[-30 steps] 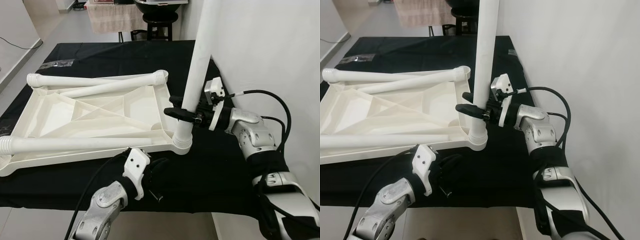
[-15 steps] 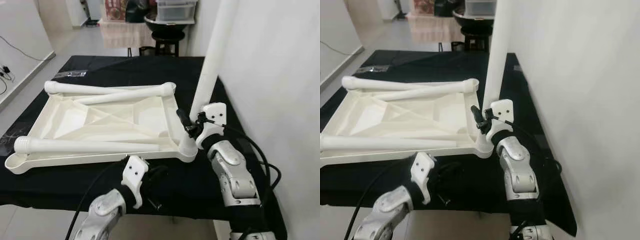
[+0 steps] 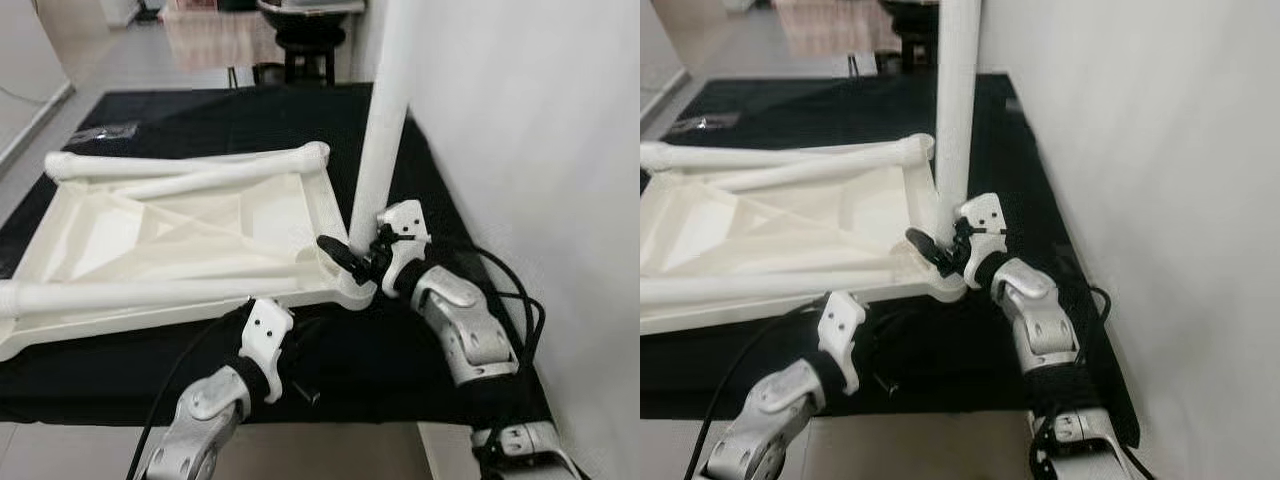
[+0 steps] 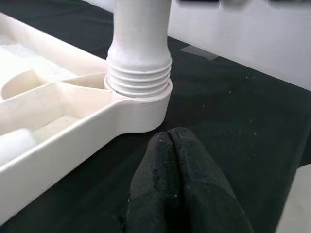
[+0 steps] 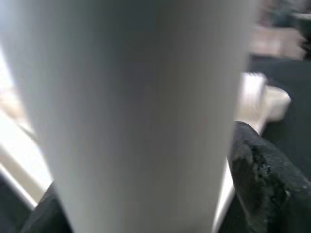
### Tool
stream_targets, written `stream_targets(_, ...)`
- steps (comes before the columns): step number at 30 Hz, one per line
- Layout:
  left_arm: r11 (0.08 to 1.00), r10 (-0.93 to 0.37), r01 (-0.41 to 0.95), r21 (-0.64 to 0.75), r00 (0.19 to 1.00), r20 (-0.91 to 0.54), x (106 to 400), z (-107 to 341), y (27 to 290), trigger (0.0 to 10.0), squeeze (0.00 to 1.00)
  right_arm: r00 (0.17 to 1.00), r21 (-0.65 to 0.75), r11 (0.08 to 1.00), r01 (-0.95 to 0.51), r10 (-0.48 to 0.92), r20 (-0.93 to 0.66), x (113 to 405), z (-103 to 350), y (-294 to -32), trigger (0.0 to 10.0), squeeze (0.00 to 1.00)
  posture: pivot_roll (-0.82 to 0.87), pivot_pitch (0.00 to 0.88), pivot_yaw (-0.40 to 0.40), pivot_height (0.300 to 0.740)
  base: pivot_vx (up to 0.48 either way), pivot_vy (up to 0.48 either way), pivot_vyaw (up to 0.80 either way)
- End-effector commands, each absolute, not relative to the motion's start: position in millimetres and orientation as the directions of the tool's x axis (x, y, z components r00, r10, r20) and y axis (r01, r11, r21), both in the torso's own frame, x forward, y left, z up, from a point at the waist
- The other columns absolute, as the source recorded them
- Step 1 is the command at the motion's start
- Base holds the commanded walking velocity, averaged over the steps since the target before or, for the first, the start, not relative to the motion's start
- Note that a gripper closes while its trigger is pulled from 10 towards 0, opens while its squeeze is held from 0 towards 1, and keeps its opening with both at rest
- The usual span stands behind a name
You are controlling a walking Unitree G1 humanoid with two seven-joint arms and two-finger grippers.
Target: Building children table
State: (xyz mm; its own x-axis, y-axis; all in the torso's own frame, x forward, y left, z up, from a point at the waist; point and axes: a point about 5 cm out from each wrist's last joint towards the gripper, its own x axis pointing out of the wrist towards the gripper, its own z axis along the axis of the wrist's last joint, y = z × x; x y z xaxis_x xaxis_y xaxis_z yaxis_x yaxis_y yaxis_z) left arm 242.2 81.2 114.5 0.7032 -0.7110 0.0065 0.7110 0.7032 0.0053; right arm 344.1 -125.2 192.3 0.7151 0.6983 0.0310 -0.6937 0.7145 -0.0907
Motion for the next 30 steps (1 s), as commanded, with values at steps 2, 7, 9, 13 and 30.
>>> stream_targets(2, 0.709, -0.705, 0.705, 0.017, 0.709, -0.01, 241, 109, 82, 10.0, 0.0, 0.649, -0.101, 0.648, -0.755, 0.761, 0.032, 348, 197, -131, 10.0, 0.0, 0.02, 0.073, -0.007, 0.74, 0.0, 0.0, 0.0)
stream_targets(7, 0.719, -0.695, 0.695, 0.029, 0.719, -0.006, 242, 109, 81, 10.0, 0.0, 0.537, -0.142, 0.524, -0.84, 0.841, -0.073, 352, 190, -136, 10.0, 0.0, 0.02, 0.063, -0.01, 0.74, 0.0, 0.0, 0.0)
stream_targets(9, 0.72, -0.693, 0.693, 0.035, 0.721, -0.005, 242, 109, 81, 10.0, 0.0, 0.466, -0.126, 0.454, -0.882, 0.879, -0.098, 352, 189, -136, 10.0, 0.0, 0.02, 0.061, -0.012, 0.74, 0.0, 0.0, 0.0)
stream_targets(13, 0.722, -0.692, 0.691, 0.038, 0.722, -0.004, 242, 109, 80, 10.0, 0.0, 0.393, -0.106, 0.382, -0.918, 0.913, -0.113, 354, 191, -137, 0.0, 0.0, 0.03, 0.059, -0.012, 0.74, 0.0, 0.0, 0.0)
stream_targets(30, 0.718, -0.696, 0.695, 0.032, 0.718, 0.002, 242, 110, 81, 10.0, 0.0, 0.537, -0.032, 0.537, -0.843, 0.836, -0.115, 345, 159, -157, 0.0, 0.0, -0.01, 0.078, 0.0, 0.74, 0.0, 0.0, 0.0)
